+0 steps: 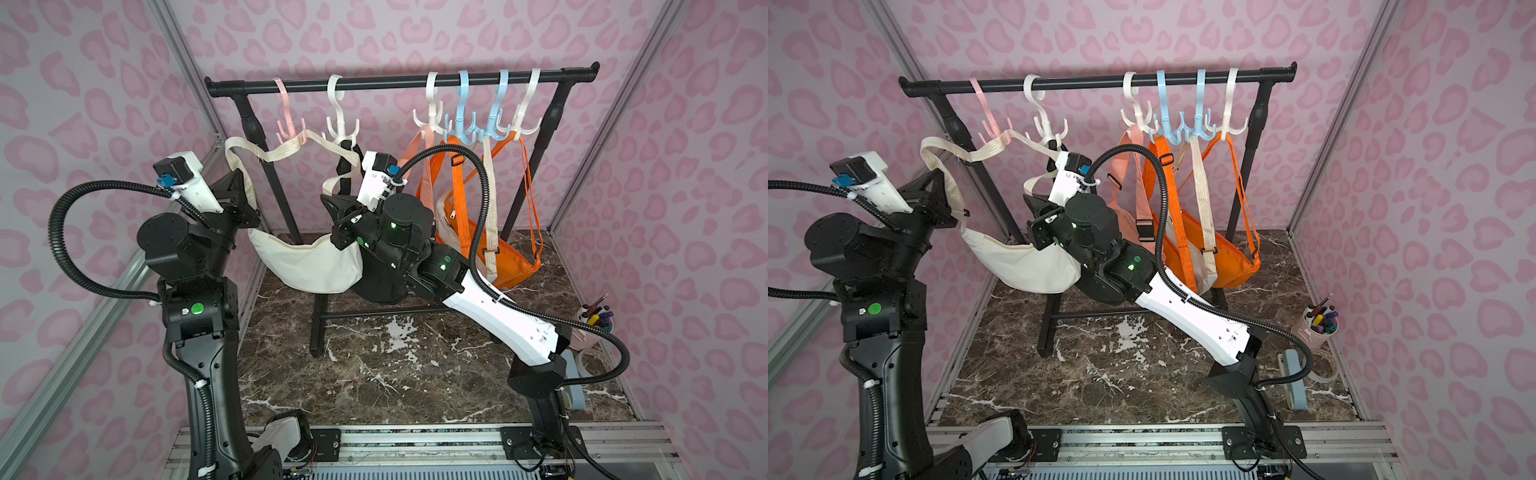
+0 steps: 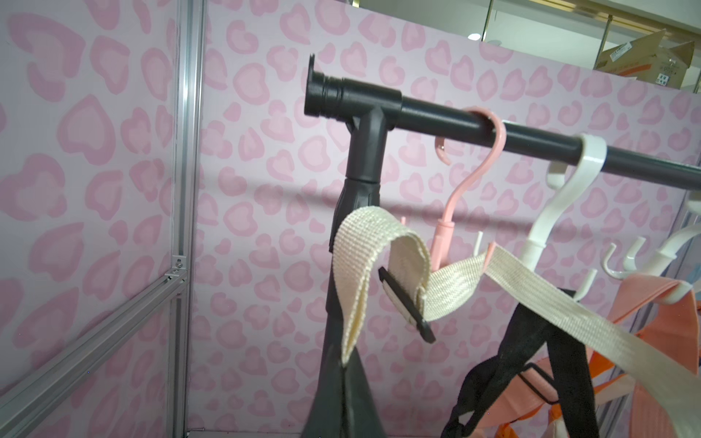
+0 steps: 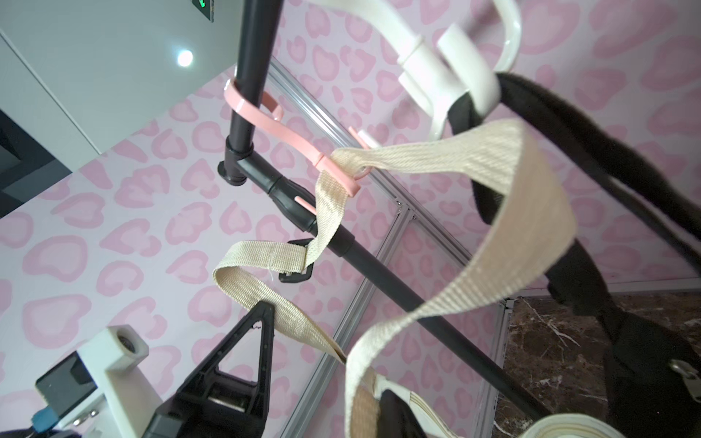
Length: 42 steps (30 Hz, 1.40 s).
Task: Take the bag off the hook
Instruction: Pick up the bag from the hook.
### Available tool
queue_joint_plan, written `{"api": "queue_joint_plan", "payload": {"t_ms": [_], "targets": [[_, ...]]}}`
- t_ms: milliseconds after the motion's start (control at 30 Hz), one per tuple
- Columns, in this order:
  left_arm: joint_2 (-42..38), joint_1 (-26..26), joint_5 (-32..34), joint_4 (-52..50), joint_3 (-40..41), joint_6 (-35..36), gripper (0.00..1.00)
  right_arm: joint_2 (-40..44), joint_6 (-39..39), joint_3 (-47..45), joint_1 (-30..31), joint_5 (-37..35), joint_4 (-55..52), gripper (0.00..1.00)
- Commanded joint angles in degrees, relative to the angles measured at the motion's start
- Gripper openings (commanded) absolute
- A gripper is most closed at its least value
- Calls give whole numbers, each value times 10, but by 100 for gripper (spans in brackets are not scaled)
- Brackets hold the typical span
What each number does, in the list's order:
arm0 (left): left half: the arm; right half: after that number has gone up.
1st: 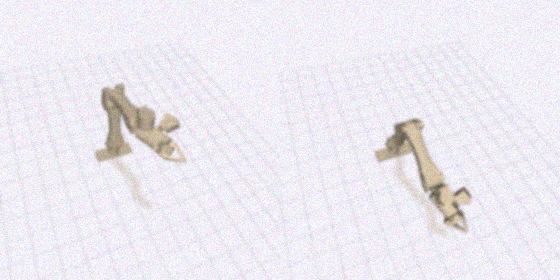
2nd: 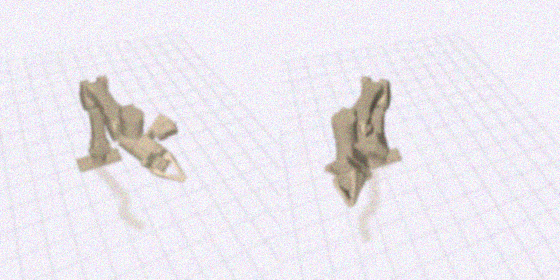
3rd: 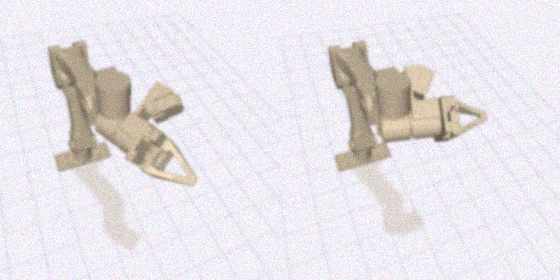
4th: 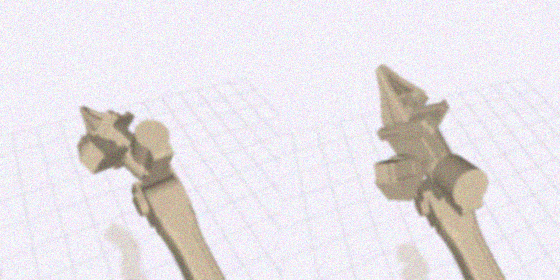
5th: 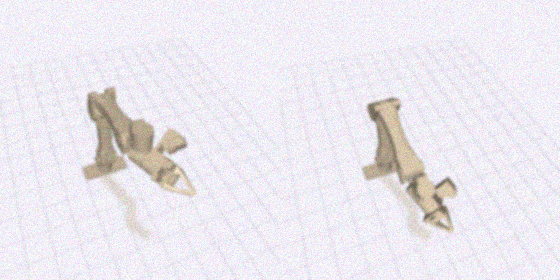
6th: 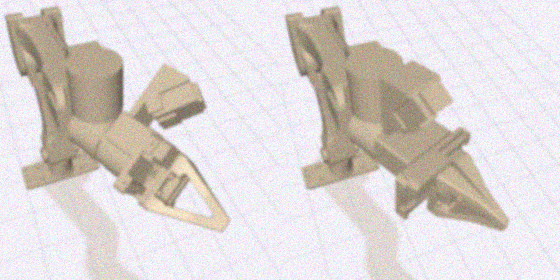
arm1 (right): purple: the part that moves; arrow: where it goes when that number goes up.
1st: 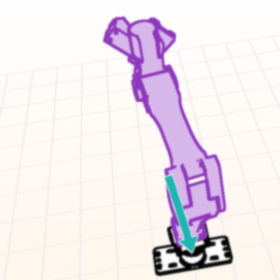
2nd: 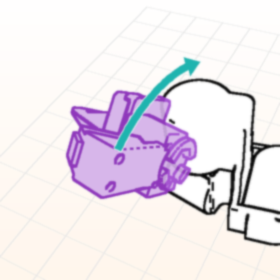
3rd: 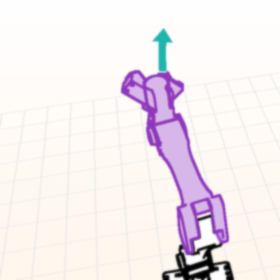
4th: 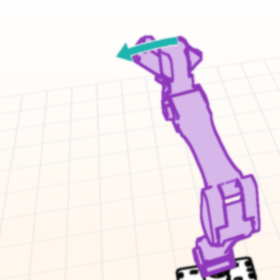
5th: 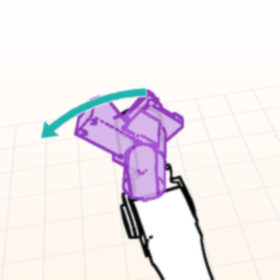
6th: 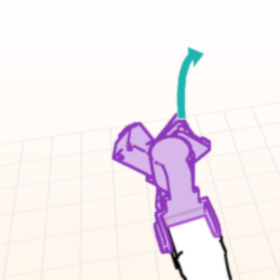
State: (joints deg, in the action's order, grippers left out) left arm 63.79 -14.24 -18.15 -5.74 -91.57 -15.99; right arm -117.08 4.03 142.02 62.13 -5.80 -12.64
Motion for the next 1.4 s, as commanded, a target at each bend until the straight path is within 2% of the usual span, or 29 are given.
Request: {"api": "queue_joint_plan", "payload": {"t_ms": [0, 233, 533, 733, 900, 1067, 1167, 1367], "targets": [[10, 0, 9, -13, -30, -30, 4, 1, -17, 8, 5, 19, 41, 0], [33, 0, 1, -28, -89, -61, 4, -6, -23, 32, 5, 28, 61, 0], [113, 0, -26, -100, -263, -103, 3, -23, -26, 43, 3, 46, 132, 0], [132, 0, -27, -112, -302, -114, 3, -51, -23, 79, 2, 56, 152, 0], [119, 0, -23, -123, -310, -111, 3, -40, -28, 79, 11, 64, 129, 0], [85, 0, 5, -161, -301, -101, 3, -3, -89, 53, 48, 56, 72, 0], [47, 0, 31, -175, -267, -90, 3, 45, -116, -16, 71, 32, 66, 0], [-39, 3, 55, -199, -172, -79, 3, 154, -107, -199, 94, 21, 103, 0]]}}
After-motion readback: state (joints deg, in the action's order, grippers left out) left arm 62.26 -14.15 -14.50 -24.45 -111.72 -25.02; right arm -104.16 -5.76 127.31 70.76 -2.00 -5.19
